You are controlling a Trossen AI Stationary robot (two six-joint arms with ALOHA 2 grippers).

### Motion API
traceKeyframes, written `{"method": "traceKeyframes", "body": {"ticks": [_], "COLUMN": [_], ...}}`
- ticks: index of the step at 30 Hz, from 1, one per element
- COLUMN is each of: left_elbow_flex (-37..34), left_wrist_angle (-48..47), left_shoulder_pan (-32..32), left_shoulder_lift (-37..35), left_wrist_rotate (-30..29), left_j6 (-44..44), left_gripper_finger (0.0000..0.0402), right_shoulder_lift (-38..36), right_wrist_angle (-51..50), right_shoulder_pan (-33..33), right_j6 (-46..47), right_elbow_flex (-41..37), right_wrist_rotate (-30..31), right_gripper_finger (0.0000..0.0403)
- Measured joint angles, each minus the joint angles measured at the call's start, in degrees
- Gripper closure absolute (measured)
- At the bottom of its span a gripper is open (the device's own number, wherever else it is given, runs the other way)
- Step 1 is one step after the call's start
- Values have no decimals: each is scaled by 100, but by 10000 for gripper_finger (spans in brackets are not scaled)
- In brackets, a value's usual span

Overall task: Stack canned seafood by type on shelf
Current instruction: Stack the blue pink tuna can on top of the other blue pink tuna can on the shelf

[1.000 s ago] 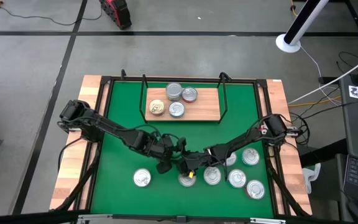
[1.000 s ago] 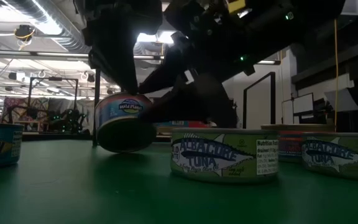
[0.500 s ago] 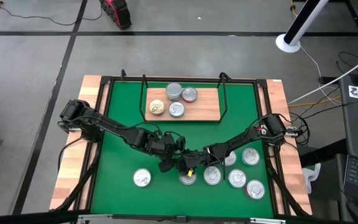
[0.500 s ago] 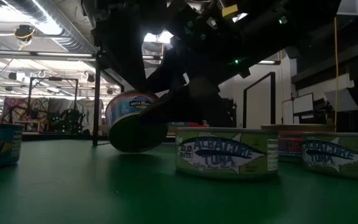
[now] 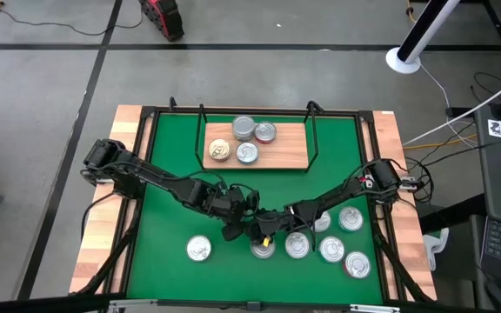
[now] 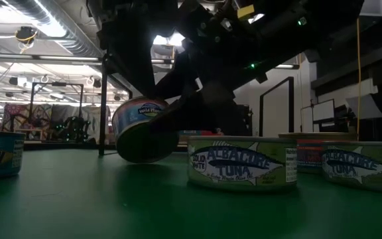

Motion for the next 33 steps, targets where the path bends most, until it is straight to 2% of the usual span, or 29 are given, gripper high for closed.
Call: {"method": "traceKeyframes", "body": {"ticks": [19, 22, 30, 33], "left_elbow_flex": [0, 0, 2, 4], "left_wrist_angle": [4, 4, 9, 9], "left_shoulder_pan": [-4, -4, -2, -2], "left_shoulder_lift": [0, 0, -7, -7], "left_wrist_rotate": [32, 24, -17, -19], "left_j6": [-27, -28, -28, -26], "left_gripper_finger": [401, 401, 401, 401], "right_shoulder_lift": [0, 0, 0, 0], "right_wrist_angle": [-300, -305, -319, -315], "right_shoulder_pan": [-4, -4, -7, -7], "right_j6": [10, 4, -2, -2], "right_elbow_flex": [2, 0, -2, -3], "right_wrist_rotate": [-32, -37, -51, -54], "right_gripper_finger": [98, 117, 199, 216]}}
